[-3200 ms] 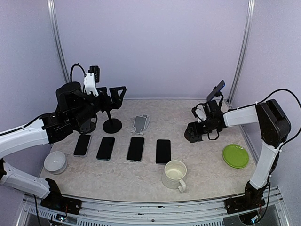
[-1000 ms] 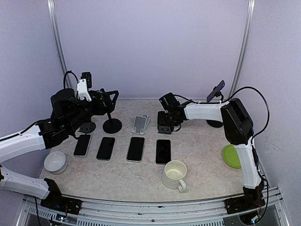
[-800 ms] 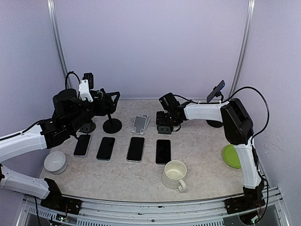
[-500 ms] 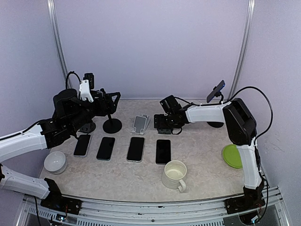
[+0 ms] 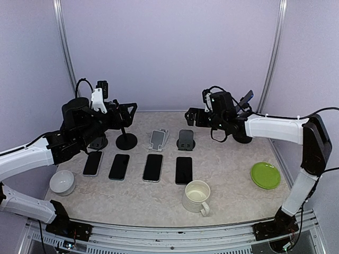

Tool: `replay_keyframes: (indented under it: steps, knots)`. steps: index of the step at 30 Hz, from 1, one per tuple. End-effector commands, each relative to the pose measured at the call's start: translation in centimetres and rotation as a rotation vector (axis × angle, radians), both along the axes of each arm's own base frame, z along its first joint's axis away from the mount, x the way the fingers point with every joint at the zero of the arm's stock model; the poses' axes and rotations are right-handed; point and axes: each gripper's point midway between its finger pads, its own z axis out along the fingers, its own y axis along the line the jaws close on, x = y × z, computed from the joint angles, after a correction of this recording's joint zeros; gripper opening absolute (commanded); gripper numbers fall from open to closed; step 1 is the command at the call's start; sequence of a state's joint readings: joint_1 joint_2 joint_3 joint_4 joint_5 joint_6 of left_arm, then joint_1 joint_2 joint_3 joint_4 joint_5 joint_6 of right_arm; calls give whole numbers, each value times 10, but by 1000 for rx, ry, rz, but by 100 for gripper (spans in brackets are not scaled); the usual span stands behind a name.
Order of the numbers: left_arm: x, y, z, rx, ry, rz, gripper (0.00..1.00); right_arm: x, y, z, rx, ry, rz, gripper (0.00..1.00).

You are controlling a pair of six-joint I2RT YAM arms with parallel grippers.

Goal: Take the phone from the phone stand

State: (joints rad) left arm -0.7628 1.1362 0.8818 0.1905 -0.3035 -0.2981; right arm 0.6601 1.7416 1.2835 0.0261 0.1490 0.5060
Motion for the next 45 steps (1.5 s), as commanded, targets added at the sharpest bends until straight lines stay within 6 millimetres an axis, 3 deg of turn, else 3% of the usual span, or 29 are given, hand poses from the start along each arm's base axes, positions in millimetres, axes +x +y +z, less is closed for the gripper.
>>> replay_keyframes:
  steps: [1, 6, 12, 17, 23, 31, 45]
  knots:
    - [1, -3, 12, 7, -23, 6, 99, -5, -41, 24, 24, -61, -51, 100]
    - [2, -1, 12, 7, -22, 19, 99, -19, -103, 51, 83, -129, -130, 100]
    - [2, -3, 12, 10, -22, 12, 99, -21, -180, 56, 96, -140, -262, 100]
    - [1, -6, 12, 10, -23, 3, 99, -14, -218, 53, 119, -117, -292, 100]
    - [0, -4, 14, -2, -27, 7, 99, -3, -239, 47, 168, -92, -291, 100]
    - [2, -2, 15, -6, -30, 23, 99, 21, -244, 39, 193, -64, -281, 99]
    - [3, 1, 12, -2, -30, 38, 99, 65, -247, 22, 182, -6, -310, 79]
